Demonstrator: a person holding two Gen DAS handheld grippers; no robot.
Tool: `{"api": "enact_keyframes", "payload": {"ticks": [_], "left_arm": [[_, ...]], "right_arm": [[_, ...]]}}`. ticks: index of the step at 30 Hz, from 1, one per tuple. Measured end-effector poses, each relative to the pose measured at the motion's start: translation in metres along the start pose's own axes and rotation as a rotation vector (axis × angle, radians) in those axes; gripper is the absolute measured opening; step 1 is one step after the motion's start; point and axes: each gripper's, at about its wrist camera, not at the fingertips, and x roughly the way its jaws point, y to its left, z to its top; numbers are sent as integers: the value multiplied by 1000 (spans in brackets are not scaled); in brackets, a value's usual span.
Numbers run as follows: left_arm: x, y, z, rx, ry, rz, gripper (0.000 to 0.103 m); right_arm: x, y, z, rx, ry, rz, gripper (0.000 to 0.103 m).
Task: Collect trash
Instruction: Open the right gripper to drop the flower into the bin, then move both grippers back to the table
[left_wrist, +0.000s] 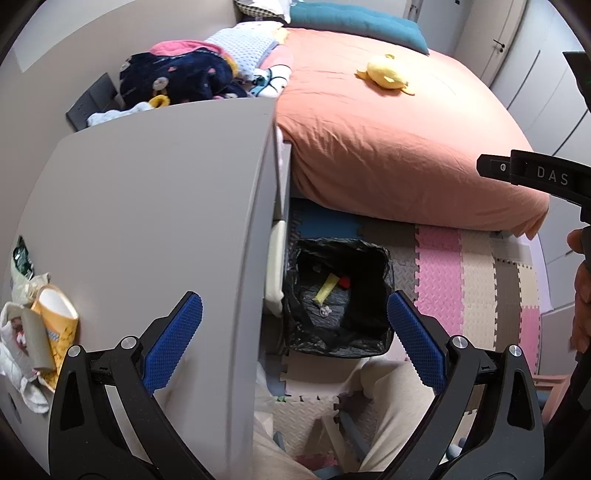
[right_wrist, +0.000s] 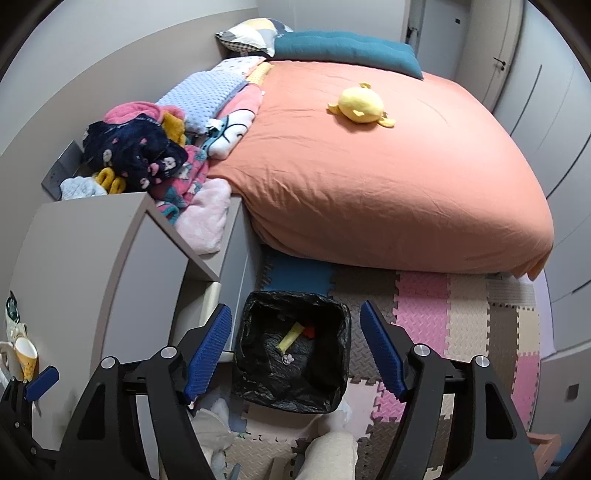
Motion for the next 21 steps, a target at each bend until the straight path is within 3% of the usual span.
{"api": "enact_keyframes", "payload": {"ticks": [21], "left_arm": [[-42,81,-36,-145,-64,75,97]], "right_arm": [[-21,91,-12,-141,-22,70,73]]}}
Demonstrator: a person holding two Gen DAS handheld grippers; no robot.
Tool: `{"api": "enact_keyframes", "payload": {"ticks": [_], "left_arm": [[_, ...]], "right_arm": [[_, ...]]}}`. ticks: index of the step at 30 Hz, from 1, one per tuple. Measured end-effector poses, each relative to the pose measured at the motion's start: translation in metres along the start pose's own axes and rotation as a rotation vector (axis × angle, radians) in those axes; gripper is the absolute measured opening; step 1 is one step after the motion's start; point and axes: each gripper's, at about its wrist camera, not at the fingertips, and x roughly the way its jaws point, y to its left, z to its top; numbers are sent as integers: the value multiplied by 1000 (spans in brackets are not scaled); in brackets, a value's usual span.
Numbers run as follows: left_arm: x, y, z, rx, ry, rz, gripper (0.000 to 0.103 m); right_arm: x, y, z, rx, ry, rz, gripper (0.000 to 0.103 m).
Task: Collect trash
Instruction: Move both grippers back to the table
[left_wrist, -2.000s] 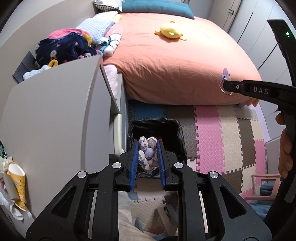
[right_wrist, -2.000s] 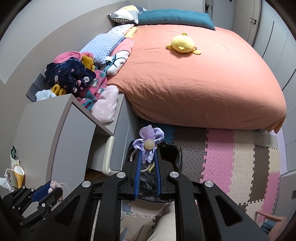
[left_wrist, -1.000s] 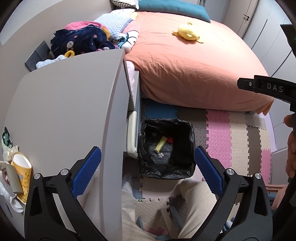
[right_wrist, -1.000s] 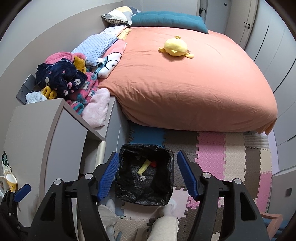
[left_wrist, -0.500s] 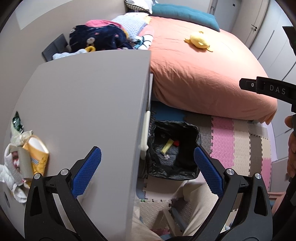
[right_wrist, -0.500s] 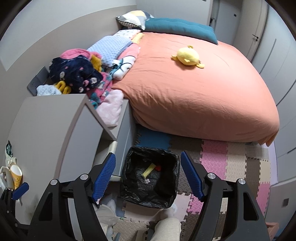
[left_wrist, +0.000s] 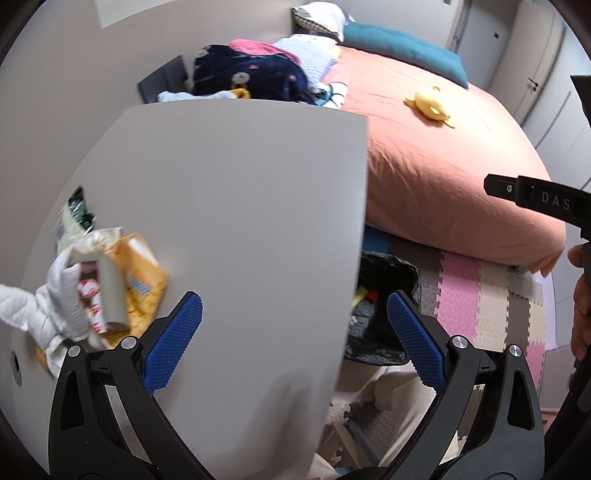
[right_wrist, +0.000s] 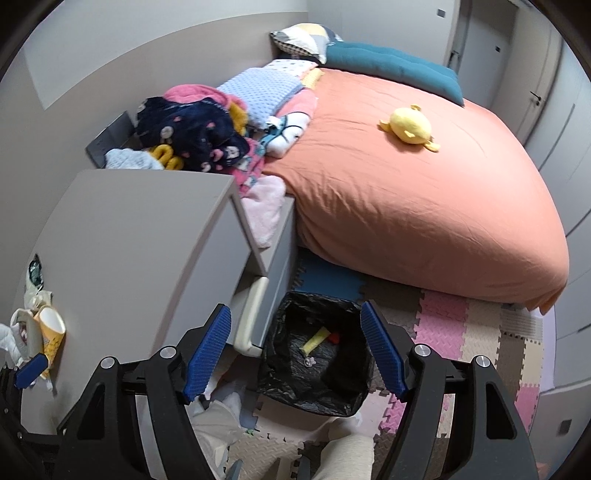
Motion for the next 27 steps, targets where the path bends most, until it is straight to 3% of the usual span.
{"api": "enact_keyframes", "payload": {"ticks": [14,27], "left_arm": [[-30,79,-29,-120,-36,85,97],[-61,167,-74,-272,-49,199,97]], "right_arm": [[-13,89,-3,-145,-17,63,73],[-38,186,-18,-297,-37,190,73]]}}
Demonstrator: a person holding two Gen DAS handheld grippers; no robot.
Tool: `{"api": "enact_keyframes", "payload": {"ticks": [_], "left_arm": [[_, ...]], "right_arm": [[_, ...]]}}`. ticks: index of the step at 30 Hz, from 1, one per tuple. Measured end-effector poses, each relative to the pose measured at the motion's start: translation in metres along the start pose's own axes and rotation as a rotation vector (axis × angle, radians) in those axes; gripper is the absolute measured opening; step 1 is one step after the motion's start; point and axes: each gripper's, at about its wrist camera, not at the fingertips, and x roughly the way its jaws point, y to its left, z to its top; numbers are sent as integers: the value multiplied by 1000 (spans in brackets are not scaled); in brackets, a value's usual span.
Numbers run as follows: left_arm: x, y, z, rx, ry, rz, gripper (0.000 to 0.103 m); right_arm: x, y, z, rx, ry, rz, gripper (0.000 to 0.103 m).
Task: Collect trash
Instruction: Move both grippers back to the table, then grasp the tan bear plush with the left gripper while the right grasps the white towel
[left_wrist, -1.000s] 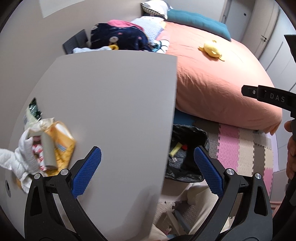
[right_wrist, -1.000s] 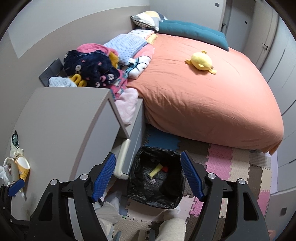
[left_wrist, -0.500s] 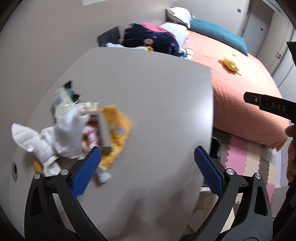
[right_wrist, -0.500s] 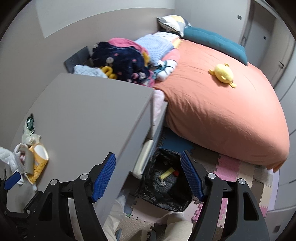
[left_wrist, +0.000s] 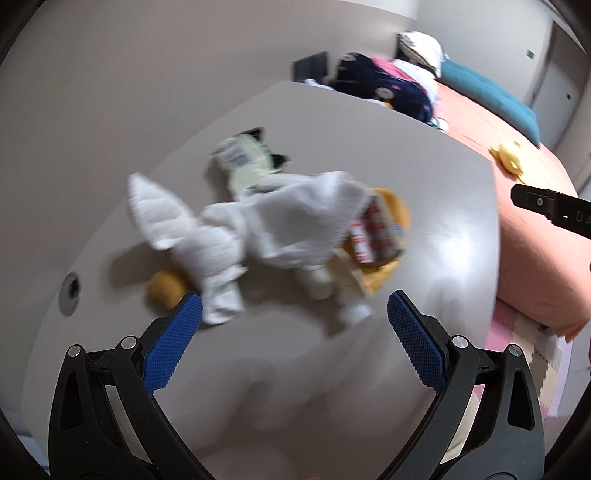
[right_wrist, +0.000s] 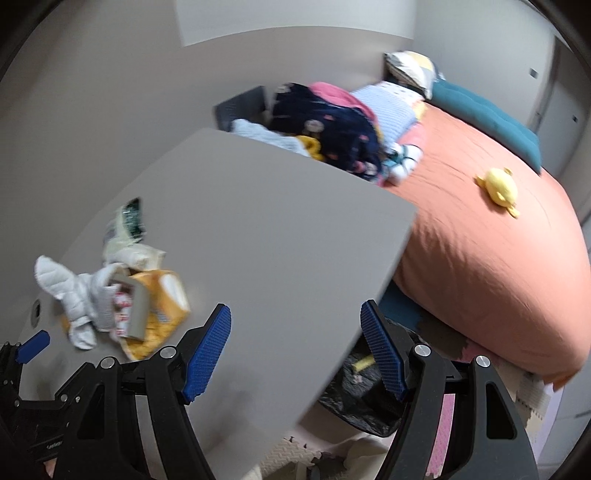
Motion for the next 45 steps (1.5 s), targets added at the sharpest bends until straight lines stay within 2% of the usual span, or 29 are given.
{"api": "enact_keyframes", "payload": {"ticks": [8,16,20,21,22,34,37,43,45], "left_arm": [[1,60,-11,-99,10,61,97],[11,108,-18,-187,13,113,95],[26,119,-15,-184,46,109,65],[30,122,-14,-187,59,105,60],[35,124,-13,-192,72,102,59],[48,121,2,-160,66,85,59],[53,119,7,-158,73,79,66],[61,114,8,-160,88,45,66],[71,112,4,-157,122,53,66]], "right_arm": [[-4,61,5,-70,6,130,73],[10,113,5,-137,39,188,73],[19,132,8,-161,58,200,69],[22,136,9,-164,67,205,68],[25,140,10,-167,76,208,68],[48,163,12,-207,112,189,67],[53,165,11,-212,122,177,65],[56,170,9,-251,122,140,52],[57,172,9,-266,116,117,39]]}}
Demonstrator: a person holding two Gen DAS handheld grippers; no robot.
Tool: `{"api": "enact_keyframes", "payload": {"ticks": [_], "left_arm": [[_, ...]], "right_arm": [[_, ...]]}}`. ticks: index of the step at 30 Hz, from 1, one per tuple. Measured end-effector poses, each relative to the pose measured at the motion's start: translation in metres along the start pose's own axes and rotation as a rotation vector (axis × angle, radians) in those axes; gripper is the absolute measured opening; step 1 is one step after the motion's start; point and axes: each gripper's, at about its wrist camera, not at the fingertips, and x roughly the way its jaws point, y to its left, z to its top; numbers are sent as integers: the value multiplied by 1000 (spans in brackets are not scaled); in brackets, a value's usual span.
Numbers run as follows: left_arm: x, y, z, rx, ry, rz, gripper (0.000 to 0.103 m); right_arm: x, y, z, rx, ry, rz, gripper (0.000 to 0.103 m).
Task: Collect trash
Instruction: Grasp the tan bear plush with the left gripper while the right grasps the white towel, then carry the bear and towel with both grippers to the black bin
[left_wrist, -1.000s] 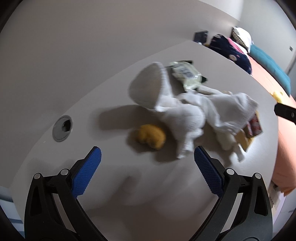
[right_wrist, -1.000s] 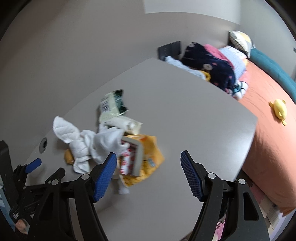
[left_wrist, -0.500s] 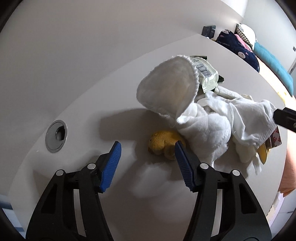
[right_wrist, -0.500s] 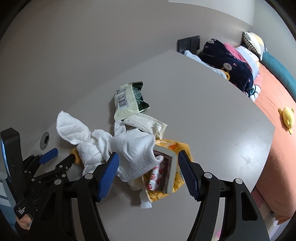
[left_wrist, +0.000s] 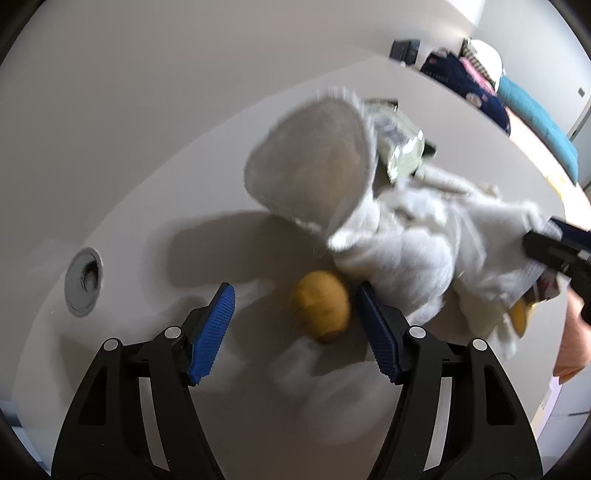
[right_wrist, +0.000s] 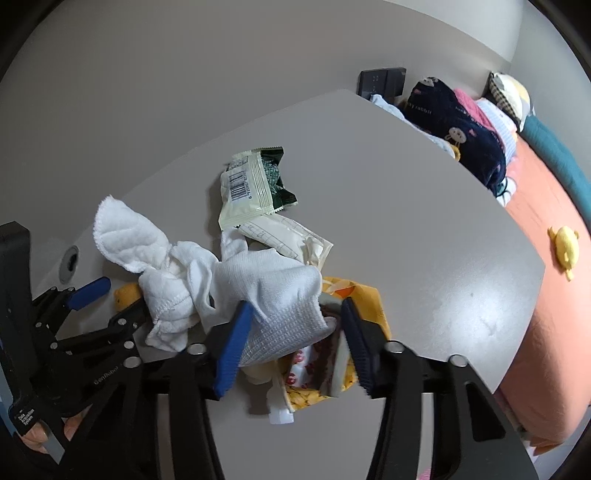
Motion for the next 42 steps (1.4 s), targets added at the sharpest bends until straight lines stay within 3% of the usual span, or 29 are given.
{"api": "enact_keyframes", "payload": {"ticks": [1,3,4,6,7,22,29,42], "left_arm": [[2,1,-2,-2,10,0,66],[8,2,-5,-13,21,-11,52],[6,3,-6,-15,8,-6,50],[3,6,-5,-21,16,-38,34],[1,7,-4,-24,14,-43,33],[-56,16,-8,-33,-97,-13,32],[-78,-14,-10,21,-135,-27,32],[-90,-112,2,169,-161,-89,32]], "right_arm": [[0,1,0,-7,-4,-17,35],[-2,1,-1,-12,-10,-16,25],[-2,0,-1,-10,-8,0,25],[-5,1,-2,-12,-14,5,23],[-7,2,-2,-13,-17,8,23],[-64,-11,4,17,-121,68,21],[-90,-37,-3,60,-167,66,21],[-126,-126,-32,185,-218,9,21]]}}
